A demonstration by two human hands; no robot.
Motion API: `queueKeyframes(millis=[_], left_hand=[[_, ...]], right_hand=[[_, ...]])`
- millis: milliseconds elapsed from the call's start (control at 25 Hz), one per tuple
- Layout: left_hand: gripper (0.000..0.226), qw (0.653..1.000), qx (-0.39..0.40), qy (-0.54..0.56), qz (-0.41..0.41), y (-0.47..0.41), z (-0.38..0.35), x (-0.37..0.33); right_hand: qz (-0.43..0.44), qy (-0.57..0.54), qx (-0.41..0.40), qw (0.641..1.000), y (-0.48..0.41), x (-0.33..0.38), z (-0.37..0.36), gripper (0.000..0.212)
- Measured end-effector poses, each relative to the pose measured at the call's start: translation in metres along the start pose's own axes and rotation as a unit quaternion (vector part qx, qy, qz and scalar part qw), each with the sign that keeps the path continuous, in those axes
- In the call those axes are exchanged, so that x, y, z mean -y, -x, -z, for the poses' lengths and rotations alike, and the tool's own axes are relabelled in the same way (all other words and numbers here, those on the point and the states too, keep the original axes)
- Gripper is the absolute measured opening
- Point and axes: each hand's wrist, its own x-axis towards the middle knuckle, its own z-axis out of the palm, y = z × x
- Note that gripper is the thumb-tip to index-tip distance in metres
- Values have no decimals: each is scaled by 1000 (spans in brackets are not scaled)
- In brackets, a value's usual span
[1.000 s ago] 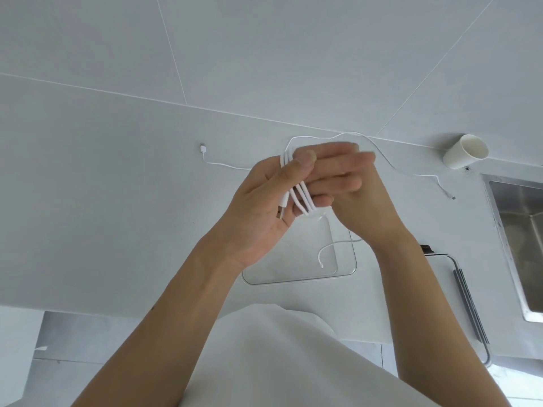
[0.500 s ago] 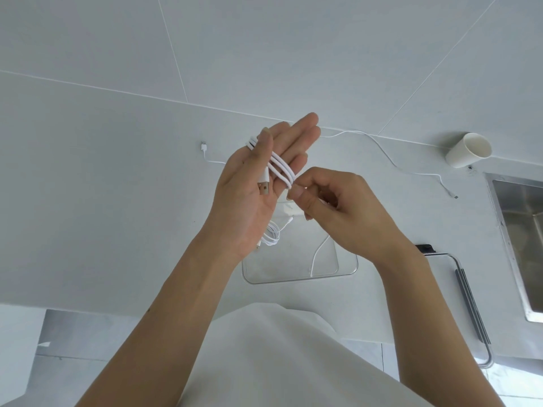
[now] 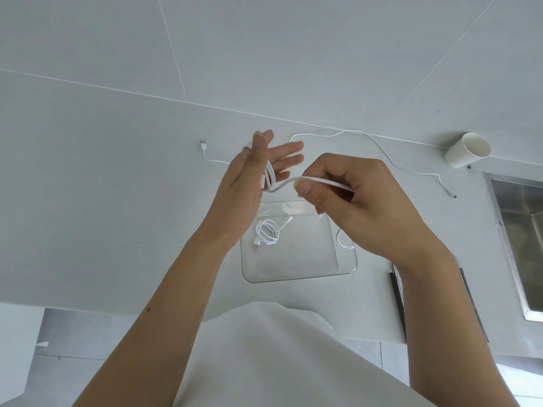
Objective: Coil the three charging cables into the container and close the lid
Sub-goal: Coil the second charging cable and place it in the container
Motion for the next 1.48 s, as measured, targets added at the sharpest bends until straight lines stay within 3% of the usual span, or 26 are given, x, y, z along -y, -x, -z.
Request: queueKeyframes(millis=[80,200,440,560,760,920,1160,1280,1480], left_hand=[[56,999,7,-35,39,1,0,-1],[65,995,43,-63,67,3,-5,-3],[93,966,233,-47,106,4,-8,-5],[88,945,303,-19,124,7,-9,-7],[54,933,344,37,100,13,-6,-11],[43,927,349,97,94,16,-5,-12],[44,927,330,170,52,14,-5,-10],[49,935,297,192,31,12,-6,-6],[63,951,179,253,11,6,-2,-10]], right_hand=[[16,-6,-11,1000,-2,5,4,34],[31,-14,-35,999,-4,6,9,20],[42,-20,-82,996,-13,0,20,14],[42,-44,-84,995,-18,-4,22,12],[40,-55,-86,994,-24,-14,18,10],[37,-81,-74,993,-24,-24,9,11],[29,-109,-51,992,-23,-37,-9,29],[6,-144,-18,989,-19,-43,-17,18],[6,-23,-13,1000,-13,-39,-29,27]])
